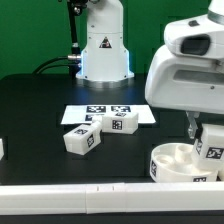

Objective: Assemble stool

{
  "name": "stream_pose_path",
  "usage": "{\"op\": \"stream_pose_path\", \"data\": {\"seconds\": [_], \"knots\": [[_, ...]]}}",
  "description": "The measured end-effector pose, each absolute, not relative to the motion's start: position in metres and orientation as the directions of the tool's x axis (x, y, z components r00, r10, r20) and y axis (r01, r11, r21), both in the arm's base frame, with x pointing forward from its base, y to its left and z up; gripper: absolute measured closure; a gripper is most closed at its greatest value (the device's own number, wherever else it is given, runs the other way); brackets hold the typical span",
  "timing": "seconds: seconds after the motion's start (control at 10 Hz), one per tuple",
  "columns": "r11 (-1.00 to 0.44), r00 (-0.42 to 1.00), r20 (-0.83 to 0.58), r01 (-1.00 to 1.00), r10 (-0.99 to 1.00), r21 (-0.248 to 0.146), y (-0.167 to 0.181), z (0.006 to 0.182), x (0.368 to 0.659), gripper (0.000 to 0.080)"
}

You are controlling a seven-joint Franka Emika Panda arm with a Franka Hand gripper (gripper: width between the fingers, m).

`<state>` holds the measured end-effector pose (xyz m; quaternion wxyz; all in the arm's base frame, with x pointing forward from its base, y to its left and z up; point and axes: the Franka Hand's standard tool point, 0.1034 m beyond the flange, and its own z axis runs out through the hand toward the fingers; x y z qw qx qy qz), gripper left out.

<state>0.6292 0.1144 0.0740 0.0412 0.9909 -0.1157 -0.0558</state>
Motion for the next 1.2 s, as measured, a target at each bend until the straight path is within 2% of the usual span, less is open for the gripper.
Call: {"op": "stream_pose_path", "data": {"seconds": [0.1, 0.2, 0.5, 0.6, 0.7, 0.8, 0.9, 1.2], "knots": [[-0.946, 0.940, -0.109, -0.318, -0.324, 0.068, 0.1148, 0.0740, 0.6290, 0.0463], [-0.919, 0.913, -0.109, -0.388, -0.393, 0.065, 0.1136, 0.0747, 0.6297, 0.0463], [-0.822, 0.816, -0.096, -0.563, -0.569, 0.085, 0.1159, 0.0738, 0.6289, 0.0463], [-0.750, 0.744, -0.095, -0.656, -0.662, 0.086, 0.1142, 0.0737, 0.6292, 0.0463], [-0.610, 0.606, -0.076, -0.786, -0.792, 0.094, 0.1156, 0.0730, 0.6296, 0.0463], [-0.446, 0.444, -0.054, -0.895, -0.894, 0.024, 0.1195, 0.0718, 0.6354, 0.0463], [-0.265, 0.265, -0.053, -0.964, -0.963, -0.011, 0.1191, 0.0716, 0.6335, 0.0463], [-0.108, 0.108, -0.054, -0.994, -0.993, -0.005, 0.1193, 0.0717, 0.6331, 0.0463]]}}
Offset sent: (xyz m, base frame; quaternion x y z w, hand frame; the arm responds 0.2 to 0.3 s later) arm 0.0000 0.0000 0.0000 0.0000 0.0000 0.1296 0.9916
